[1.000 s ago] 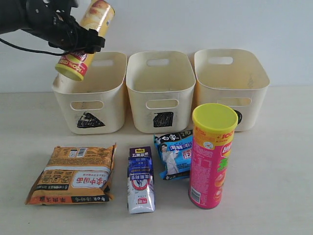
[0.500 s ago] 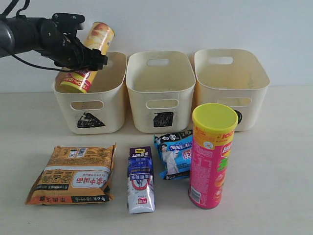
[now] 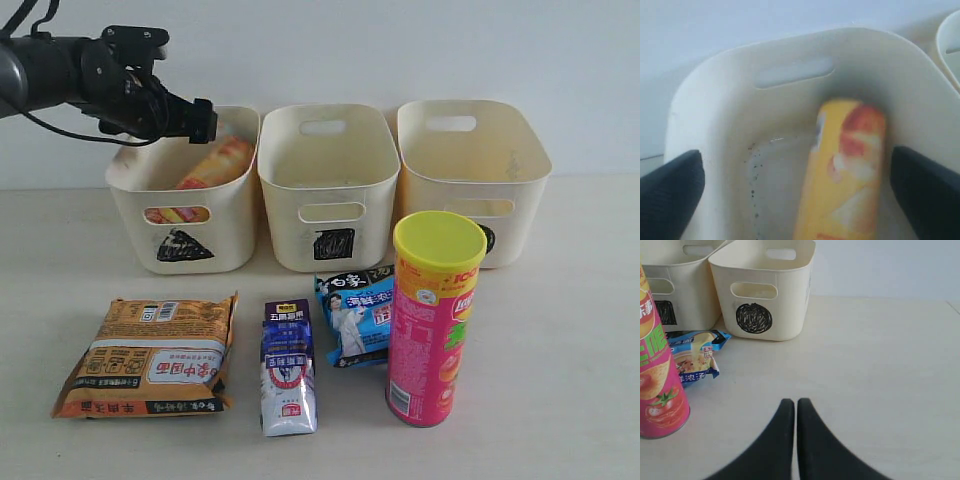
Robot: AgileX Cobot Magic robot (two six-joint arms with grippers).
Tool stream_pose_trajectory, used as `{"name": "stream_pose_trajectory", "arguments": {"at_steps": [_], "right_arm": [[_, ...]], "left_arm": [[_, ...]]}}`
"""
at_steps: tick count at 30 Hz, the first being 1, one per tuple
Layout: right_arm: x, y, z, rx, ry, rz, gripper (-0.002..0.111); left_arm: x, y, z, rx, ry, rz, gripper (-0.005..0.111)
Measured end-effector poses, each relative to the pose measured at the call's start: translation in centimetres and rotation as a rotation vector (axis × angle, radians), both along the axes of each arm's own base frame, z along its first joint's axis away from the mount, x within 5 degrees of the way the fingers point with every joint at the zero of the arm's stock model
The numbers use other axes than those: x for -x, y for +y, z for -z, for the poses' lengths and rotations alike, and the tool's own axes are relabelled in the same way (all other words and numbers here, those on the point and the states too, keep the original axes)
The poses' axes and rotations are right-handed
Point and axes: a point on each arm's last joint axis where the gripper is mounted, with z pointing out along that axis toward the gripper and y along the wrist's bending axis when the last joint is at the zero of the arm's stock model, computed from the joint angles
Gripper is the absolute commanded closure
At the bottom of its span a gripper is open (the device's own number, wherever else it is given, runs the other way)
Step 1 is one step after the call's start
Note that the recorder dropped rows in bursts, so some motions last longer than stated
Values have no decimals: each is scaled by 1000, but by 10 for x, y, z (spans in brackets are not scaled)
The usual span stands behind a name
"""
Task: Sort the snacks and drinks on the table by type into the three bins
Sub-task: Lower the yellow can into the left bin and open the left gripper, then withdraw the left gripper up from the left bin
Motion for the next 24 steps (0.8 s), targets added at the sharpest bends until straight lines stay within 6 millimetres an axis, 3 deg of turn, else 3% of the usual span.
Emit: {"name": "stream_pose_trajectory", "arguments": {"at_steps": [3, 5, 8, 10, 17, 24], "right_arm": [[0, 0, 0, 0, 0, 0, 109], [0, 0, 0, 0, 0, 0, 109], [0, 0, 0, 0, 0, 0, 109], [0, 0, 0, 0, 0, 0, 109], [0, 0, 0, 0, 0, 0, 109], [0, 0, 0, -2, 0, 0, 109]], "left_arm": [[1, 1, -6, 2, -10, -2, 17], [4, 2, -18, -4, -27, 6, 27], [12, 3, -41, -33, -43, 30, 63], [20, 5, -57, -65, -40, 55, 100], [48, 10, -85, -129, 72, 103, 102], [84, 11, -93, -137, 116, 119, 102]]}}
